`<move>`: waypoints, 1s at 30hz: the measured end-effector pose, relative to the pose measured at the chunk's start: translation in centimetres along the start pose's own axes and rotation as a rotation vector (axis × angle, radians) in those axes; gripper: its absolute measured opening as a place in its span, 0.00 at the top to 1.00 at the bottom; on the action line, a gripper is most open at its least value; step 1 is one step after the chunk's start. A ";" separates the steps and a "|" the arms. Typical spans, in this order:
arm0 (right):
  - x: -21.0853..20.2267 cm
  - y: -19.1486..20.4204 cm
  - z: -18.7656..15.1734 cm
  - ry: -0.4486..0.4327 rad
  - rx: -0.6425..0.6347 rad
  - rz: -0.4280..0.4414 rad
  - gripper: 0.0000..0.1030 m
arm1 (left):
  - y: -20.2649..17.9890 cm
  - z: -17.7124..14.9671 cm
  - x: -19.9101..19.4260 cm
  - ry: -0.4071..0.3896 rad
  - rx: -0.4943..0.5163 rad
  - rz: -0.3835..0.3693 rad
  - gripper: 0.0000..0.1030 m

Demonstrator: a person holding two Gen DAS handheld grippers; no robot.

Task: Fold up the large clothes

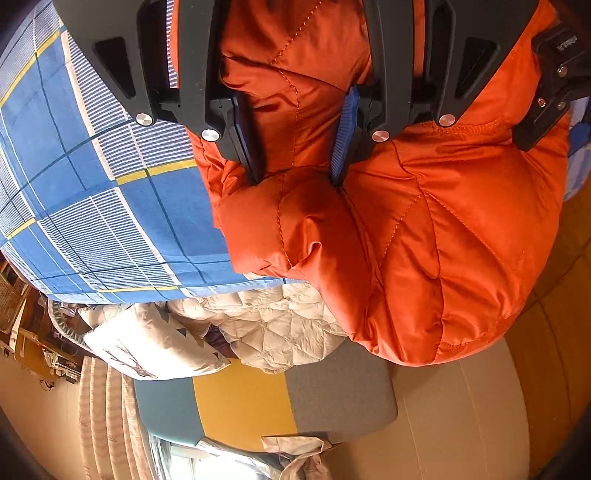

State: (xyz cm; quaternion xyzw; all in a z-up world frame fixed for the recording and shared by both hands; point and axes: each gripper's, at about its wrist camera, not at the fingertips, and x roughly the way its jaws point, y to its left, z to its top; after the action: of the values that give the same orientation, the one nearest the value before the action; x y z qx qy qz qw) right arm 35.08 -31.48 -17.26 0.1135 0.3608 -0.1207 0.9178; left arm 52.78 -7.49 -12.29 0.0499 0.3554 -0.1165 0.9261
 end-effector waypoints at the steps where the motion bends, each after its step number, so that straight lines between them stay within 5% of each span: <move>1: 0.0 0.0 -0.1 -0.006 0.002 -0.002 0.62 | 0.0 0.0 0.1 -0.001 -0.004 -0.002 0.02; 9: -0.3 0.2 -0.2 -0.017 -0.016 -0.011 0.62 | 0.6 -0.3 -0.4 -0.015 -0.035 -0.007 0.02; 30: -10.3 -0.7 -3.6 -0.103 0.048 0.080 0.62 | 1.2 -4.1 -8.0 -0.027 -0.067 0.126 0.02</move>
State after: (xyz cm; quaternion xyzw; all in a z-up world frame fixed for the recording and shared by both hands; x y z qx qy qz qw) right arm 25.23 -29.63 -12.85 0.1435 0.3055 -0.0982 0.9362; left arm 44.60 -4.18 -9.97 0.0397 0.3427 -0.0466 0.9374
